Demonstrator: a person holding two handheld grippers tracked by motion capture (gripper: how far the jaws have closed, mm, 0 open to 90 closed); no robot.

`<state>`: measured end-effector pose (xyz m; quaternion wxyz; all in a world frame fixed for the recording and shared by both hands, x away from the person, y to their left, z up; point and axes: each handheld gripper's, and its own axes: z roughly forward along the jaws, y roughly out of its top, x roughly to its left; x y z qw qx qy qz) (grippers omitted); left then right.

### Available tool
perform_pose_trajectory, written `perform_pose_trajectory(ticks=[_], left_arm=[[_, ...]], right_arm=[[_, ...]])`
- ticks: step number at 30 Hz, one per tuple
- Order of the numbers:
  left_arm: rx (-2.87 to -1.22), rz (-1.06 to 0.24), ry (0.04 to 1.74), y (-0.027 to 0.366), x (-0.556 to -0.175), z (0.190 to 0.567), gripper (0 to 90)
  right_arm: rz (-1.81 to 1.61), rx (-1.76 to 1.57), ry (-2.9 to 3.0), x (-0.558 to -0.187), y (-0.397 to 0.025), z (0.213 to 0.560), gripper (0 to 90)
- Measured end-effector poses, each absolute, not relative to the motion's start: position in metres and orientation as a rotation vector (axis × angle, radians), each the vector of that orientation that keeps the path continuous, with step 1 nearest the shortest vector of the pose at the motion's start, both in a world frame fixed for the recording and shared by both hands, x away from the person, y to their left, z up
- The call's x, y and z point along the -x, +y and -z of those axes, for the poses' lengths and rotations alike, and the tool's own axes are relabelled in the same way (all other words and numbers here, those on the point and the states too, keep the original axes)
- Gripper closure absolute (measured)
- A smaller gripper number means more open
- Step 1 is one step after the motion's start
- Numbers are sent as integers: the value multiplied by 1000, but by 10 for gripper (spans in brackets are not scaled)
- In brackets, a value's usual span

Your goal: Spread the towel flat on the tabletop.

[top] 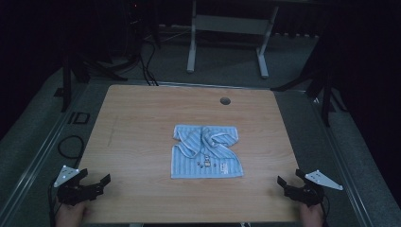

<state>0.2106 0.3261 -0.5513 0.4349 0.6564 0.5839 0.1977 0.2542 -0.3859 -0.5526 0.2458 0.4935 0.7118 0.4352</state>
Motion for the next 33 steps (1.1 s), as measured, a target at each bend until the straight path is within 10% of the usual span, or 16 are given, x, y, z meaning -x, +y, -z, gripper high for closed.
perform_pose_trajectory(ticks=[27, 33], left_arm=[[-2094, -270, 1290, 266, -249, 540, 25], [-2160, -246, 1229, 235, -263, 536, 52]], right_arm=[[-984, -1172, 2509, -305, -306, 536, 130], [-896, -1020, 2596, -315, -282, 528, 271]])
